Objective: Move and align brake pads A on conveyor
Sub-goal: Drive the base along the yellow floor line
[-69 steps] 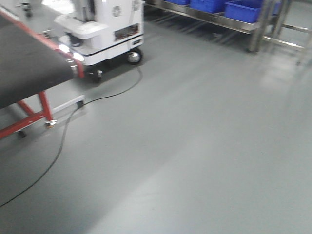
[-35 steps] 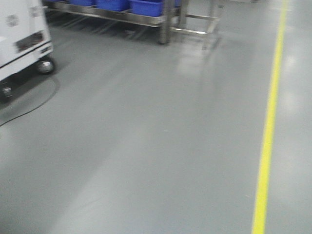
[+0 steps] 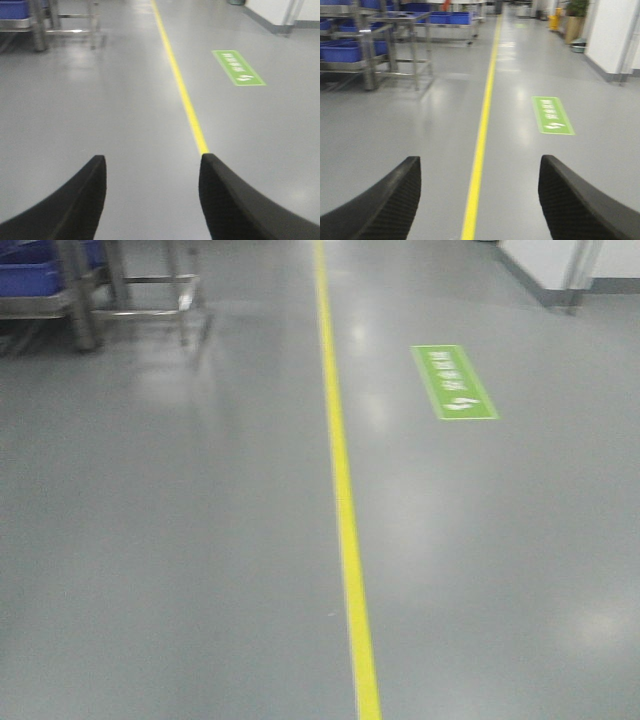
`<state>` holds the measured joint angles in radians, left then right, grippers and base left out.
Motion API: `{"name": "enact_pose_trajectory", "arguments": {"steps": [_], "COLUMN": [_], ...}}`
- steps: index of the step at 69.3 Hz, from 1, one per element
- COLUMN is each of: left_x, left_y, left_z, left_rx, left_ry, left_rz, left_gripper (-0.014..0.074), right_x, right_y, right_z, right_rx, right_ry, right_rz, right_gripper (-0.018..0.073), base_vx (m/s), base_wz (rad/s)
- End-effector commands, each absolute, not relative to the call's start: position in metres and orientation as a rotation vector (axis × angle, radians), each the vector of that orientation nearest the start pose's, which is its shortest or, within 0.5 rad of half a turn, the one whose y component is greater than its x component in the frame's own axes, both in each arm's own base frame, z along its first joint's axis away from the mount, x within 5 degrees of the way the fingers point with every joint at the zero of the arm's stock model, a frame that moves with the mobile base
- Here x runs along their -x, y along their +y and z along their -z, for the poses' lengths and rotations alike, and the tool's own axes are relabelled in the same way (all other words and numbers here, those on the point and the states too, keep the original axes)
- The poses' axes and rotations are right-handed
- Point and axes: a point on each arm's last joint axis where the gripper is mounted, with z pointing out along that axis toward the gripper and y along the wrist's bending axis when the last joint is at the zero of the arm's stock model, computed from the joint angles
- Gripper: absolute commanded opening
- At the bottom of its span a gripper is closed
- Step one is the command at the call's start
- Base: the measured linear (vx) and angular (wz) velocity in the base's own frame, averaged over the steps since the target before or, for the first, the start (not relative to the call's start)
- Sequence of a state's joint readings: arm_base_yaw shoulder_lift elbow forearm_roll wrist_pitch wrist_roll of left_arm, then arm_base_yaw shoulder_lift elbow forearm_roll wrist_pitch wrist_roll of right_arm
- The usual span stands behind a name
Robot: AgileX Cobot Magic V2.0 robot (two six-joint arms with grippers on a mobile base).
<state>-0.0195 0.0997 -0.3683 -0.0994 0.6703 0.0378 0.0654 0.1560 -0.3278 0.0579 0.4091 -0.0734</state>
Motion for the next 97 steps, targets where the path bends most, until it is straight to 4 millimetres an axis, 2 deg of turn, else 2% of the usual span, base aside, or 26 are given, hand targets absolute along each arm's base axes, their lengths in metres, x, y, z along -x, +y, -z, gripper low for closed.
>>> {"name": "enact_pose_trajectory", "arguments": {"steps": [1,20,35,76,97], "left_x": [-0.0379,-0.0379,-0.0380,-0.0379,-0.0379], "left_y": [-0.0063,-0.0063,-0.0063,-0.0063,-0.0063], "left_z": [-0.2829,-0.2829,-0.2830,-0.2829,-0.2829], "left_rx": [-0.014,-0.014,-0.014,-0.014,-0.014], "left_ry": [1.803,1.803,1.802,1.803,1.803], "left_rz": [0.107,0.107,0.107,0.107,0.107], "left_gripper": [0.0390,0.0390,0.0390,0.0390,0.0390], "right_x": [-0.0539,-0.0539,-0.0539,-0.0539,-0.0539], "right_y": [0.0049,0.0049,0.0049,0.0049,0.0049], "right_z": [-0.2920,-0.2920,-0.2920,-0.2920,-0.2920], "right_rx": [0.084,0.084,0.084,0.084,0.084], "right_ry": [1.625,1.626,1.626,1.625,1.625], "right_rz": [-0.042,-0.042,-0.041,-0.041,-0.041], "right_gripper": [0.0484,0.0484,0.0484,0.0484,0.0484], "base_vx": [0.17,0.21,0.29,0.47,0.61], "base_wz": [-0.82,-0.65,-0.27,0.37,0.07]}}
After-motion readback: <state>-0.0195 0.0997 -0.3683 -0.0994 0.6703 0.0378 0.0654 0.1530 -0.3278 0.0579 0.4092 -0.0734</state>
